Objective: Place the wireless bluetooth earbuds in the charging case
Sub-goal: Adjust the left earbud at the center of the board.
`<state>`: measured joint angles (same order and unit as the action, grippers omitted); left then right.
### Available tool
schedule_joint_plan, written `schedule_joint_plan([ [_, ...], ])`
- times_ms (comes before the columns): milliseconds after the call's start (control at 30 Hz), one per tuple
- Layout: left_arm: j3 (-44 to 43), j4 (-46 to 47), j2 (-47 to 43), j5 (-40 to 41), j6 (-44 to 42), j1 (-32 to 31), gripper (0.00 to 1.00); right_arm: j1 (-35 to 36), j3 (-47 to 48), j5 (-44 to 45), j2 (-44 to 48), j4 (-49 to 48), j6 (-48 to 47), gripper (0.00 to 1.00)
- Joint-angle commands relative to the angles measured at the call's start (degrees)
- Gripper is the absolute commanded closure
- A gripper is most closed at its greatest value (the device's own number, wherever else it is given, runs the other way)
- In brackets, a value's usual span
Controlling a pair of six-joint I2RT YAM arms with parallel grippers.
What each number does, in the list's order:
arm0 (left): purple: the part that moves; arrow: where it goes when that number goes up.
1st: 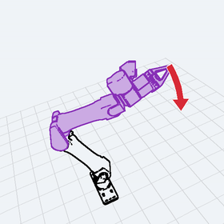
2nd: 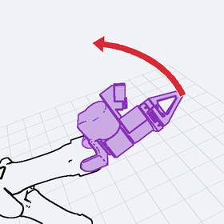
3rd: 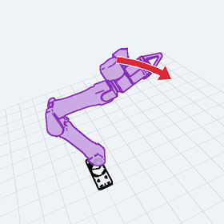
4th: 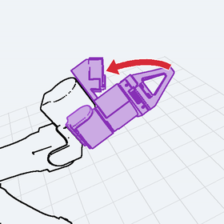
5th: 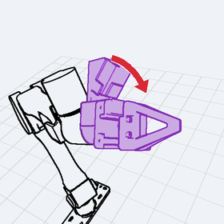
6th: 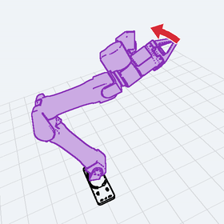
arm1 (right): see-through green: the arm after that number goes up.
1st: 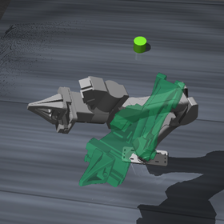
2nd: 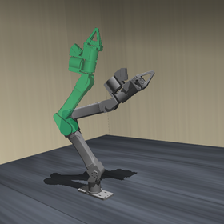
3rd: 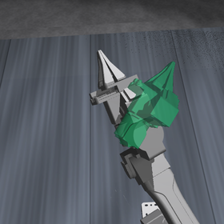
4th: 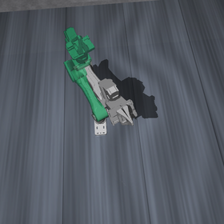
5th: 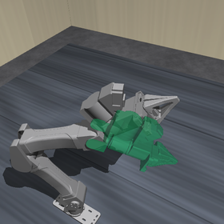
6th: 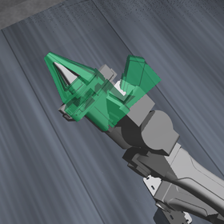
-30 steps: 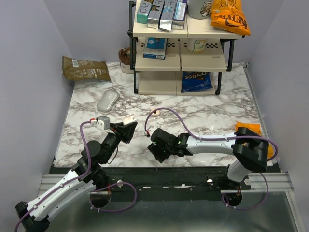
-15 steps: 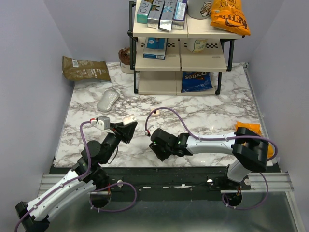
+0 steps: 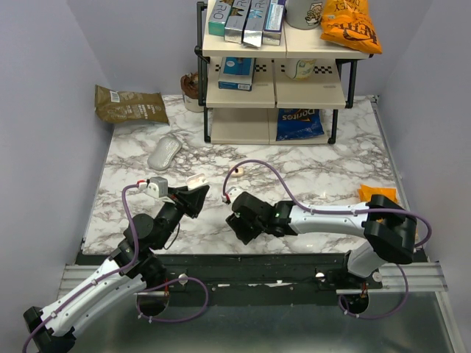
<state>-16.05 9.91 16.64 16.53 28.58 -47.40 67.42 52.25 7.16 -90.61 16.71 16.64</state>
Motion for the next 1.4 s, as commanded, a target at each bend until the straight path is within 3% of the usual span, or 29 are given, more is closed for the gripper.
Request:
schedule_joint_plan([
  [0,0.1,-0.5,-0.6,1.0,0.1,-0.4,1.0,0.1,2.4,-3.2,1.4,0.3,-0.9,0.38],
  [600,0.4,-0.9,-0.9,1.0,0.3,-0.4,1.0,0.9,3.6,-9.7,-3.7,-0.8,0.6,0.4],
  [1367,0.2,-1.2,-0.8,1.3,0.2,-0.4,1.0,0.4,2.0,-3.2,-6.2,0.7,3.5,0.4],
])
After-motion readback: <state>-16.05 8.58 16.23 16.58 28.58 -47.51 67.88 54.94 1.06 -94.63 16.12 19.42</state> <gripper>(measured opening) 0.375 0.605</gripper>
